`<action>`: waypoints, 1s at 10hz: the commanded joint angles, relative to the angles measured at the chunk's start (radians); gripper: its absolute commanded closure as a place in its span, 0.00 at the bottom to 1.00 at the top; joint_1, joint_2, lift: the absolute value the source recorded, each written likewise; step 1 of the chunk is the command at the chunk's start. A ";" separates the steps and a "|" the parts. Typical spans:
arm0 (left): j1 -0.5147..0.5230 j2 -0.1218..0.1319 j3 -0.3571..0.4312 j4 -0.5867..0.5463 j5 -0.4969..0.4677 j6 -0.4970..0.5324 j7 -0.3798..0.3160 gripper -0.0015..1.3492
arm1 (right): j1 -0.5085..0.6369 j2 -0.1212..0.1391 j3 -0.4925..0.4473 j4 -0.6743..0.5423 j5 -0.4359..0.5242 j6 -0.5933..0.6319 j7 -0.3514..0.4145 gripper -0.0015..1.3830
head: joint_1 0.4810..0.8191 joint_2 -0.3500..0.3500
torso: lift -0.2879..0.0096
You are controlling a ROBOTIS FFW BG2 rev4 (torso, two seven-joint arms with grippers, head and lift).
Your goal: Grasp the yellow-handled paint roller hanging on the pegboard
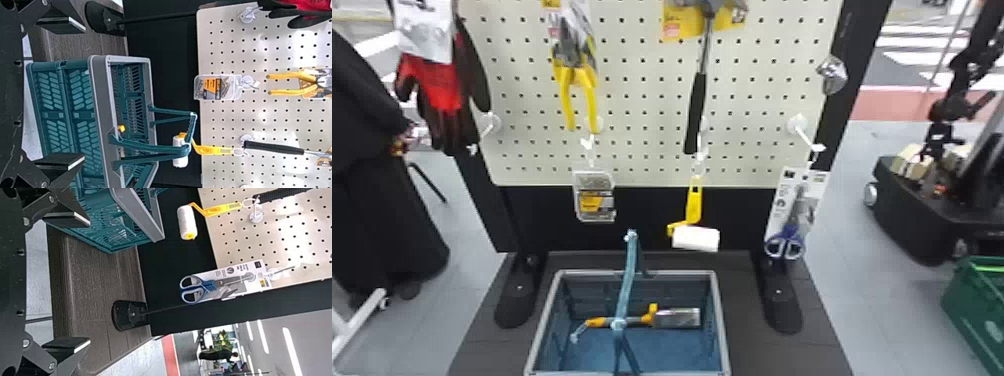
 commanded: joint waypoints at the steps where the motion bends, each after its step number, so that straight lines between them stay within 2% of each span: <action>1: 0.002 0.000 0.000 0.000 0.001 0.001 -0.002 0.12 | 0.000 0.000 0.000 0.000 0.000 0.000 0.000 0.17 | 0.20 0.50 | 0.63; 7: 0.002 0.000 0.000 0.002 0.004 0.001 -0.002 0.12 | -0.013 0.000 0.000 -0.005 0.003 0.002 0.000 0.17 | 0.20 0.50 | 0.63; 10: -0.003 0.000 0.000 0.002 0.008 0.005 -0.009 0.12 | -0.137 -0.028 0.000 -0.071 0.037 0.120 0.078 0.15 | 0.20 0.50 | 0.63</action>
